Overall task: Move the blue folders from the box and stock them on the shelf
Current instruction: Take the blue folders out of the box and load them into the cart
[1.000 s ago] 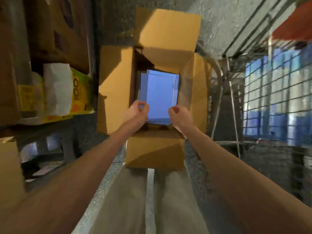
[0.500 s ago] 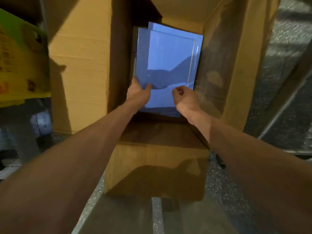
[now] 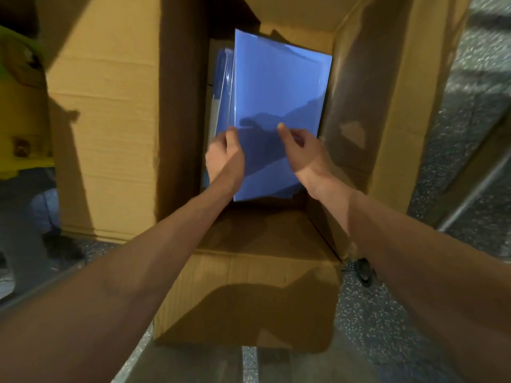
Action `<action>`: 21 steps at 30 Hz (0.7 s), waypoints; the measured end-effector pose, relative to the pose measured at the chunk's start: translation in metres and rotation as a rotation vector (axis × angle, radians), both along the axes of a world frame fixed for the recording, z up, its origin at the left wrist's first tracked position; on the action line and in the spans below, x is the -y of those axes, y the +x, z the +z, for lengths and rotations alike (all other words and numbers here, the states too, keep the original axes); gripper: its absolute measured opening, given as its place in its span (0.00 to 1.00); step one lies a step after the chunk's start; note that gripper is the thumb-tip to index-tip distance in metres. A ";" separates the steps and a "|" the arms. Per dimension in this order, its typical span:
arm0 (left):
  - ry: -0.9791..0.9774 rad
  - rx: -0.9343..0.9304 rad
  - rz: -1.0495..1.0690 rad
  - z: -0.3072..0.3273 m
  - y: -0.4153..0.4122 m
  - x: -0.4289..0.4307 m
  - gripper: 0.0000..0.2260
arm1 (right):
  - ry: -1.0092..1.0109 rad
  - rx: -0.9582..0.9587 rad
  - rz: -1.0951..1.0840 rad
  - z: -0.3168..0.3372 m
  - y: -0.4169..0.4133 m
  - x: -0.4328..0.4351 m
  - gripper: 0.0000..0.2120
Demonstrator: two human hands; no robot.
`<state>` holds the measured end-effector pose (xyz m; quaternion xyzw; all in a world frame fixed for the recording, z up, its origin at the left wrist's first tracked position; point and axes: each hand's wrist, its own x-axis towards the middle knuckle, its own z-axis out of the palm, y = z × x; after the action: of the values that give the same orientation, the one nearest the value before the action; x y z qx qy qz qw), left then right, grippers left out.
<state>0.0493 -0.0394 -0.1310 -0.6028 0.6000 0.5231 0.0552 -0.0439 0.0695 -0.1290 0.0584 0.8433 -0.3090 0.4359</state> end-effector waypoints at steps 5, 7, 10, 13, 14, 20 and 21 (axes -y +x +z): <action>0.276 -0.175 -0.177 0.029 -0.013 -0.012 0.19 | -0.088 -0.045 -0.089 0.023 -0.021 0.024 0.41; 0.309 -0.156 -0.250 0.030 -0.017 -0.008 0.20 | -0.077 -0.077 -0.045 0.017 -0.028 0.021 0.36; 0.269 -0.014 -0.182 0.014 -0.023 0.010 0.20 | -0.112 -0.038 0.000 0.016 -0.034 0.015 0.33; 0.232 0.110 -0.227 -0.017 -0.022 0.025 0.27 | -0.198 0.029 -0.005 0.018 -0.035 0.009 0.29; 0.224 0.141 -0.255 -0.028 -0.020 0.025 0.29 | -0.217 0.039 -0.015 0.013 -0.034 0.006 0.27; 0.073 0.163 -0.042 -0.041 -0.025 0.012 0.25 | -0.276 0.073 -0.049 0.006 -0.034 -0.005 0.20; 0.066 0.143 -0.011 -0.037 -0.025 0.012 0.25 | -0.267 0.076 -0.061 0.008 -0.032 -0.004 0.19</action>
<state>0.0247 -0.0510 -0.1684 -0.6332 0.5802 0.4978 0.1208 -0.0763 0.0734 -0.1209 0.0373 0.7753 -0.4291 0.4620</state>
